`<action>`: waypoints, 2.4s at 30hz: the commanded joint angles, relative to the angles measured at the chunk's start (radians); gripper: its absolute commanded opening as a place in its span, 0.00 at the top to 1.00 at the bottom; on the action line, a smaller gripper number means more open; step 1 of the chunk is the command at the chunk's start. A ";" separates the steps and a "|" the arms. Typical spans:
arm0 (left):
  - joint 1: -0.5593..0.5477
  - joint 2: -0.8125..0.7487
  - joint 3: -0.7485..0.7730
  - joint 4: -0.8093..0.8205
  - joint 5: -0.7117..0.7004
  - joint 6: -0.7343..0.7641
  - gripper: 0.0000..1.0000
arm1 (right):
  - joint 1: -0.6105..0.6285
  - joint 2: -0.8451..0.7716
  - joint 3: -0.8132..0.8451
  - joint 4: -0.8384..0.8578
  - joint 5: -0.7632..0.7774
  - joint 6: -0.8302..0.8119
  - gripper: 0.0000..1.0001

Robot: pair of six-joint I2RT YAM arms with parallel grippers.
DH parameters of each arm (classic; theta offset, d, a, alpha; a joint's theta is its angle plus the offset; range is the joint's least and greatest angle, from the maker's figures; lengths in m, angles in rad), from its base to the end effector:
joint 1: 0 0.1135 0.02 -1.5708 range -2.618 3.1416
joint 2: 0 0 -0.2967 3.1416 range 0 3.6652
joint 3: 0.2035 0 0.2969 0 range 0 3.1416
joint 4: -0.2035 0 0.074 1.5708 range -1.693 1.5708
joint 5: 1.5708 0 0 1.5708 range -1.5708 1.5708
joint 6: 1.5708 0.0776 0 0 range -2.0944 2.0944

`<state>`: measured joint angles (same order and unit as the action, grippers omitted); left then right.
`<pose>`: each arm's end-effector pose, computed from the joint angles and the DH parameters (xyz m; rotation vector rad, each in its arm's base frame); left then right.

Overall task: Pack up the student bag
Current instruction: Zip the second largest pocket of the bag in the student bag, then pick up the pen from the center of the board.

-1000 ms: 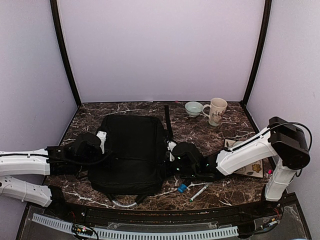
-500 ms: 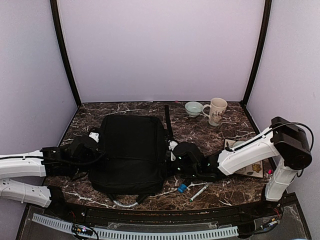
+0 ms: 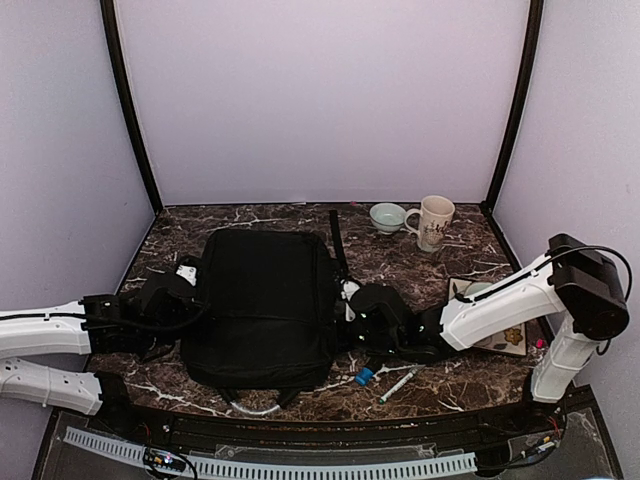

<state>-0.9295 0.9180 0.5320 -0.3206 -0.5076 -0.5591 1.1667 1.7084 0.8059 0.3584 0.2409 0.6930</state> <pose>0.1736 -0.1694 0.2032 0.1445 2.1815 -0.2640 0.1805 0.3750 0.1390 -0.3725 2.1867 0.8399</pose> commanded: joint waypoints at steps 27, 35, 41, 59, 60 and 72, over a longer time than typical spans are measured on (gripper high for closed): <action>0.006 -0.065 -0.048 0.107 0.082 0.083 0.48 | 0.001 -0.107 -0.037 -0.369 0.174 0.006 0.57; 0.006 -0.020 -0.044 0.176 0.112 0.121 0.27 | 0.010 -0.199 -0.037 -0.676 0.345 0.183 0.23; 0.004 0.013 -0.031 0.186 0.114 0.134 0.23 | 0.021 -0.220 -0.048 -0.875 0.457 0.291 0.23; -0.002 0.021 -0.072 0.241 0.161 0.151 0.24 | -0.178 -0.163 -0.120 -0.667 0.408 0.136 0.53; -0.002 0.022 -0.073 0.244 0.161 0.151 0.24 | -0.185 -0.159 -0.119 -0.671 0.411 0.141 0.56; -0.005 0.038 -0.073 0.259 0.176 0.155 0.25 | -0.222 -0.137 -0.138 -0.652 0.324 0.132 0.55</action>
<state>-0.9298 0.9619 0.4679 -0.0792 -0.3408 -0.4179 0.9535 1.5532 0.6857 -0.3290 0.6083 0.8337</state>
